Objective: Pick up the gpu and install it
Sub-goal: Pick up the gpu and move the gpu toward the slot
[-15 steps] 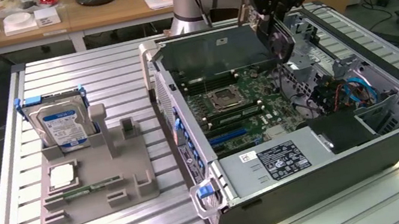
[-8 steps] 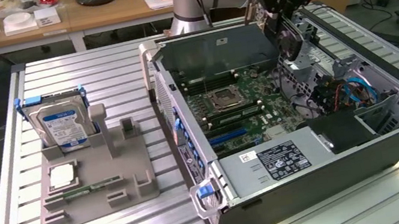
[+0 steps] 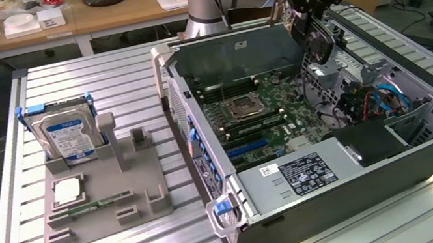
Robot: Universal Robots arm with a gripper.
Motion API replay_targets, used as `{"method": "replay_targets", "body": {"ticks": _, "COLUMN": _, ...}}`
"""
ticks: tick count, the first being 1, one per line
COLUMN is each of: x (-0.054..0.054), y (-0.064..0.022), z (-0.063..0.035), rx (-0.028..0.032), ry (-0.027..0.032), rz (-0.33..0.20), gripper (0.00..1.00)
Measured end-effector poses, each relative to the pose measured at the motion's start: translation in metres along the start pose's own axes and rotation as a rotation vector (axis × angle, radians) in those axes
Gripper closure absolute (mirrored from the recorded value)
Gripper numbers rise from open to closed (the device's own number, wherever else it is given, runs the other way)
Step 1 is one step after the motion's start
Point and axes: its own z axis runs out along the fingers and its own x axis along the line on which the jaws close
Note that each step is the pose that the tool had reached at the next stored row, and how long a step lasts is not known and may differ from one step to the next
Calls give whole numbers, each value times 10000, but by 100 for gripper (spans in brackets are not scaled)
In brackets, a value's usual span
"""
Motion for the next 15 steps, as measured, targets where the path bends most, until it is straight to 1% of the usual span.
{"method": "replay_targets", "body": {"ticks": 6, "x": -7, "y": 0, "z": 0, "rx": 1, "ry": 1, "rz": -1, "gripper": 73}}
{"method": "replay_targets", "body": {"ticks": 15, "x": -127, "y": 4, "z": 1, "rx": 0, "ry": 1, "rz": 0, "gripper": 73}}
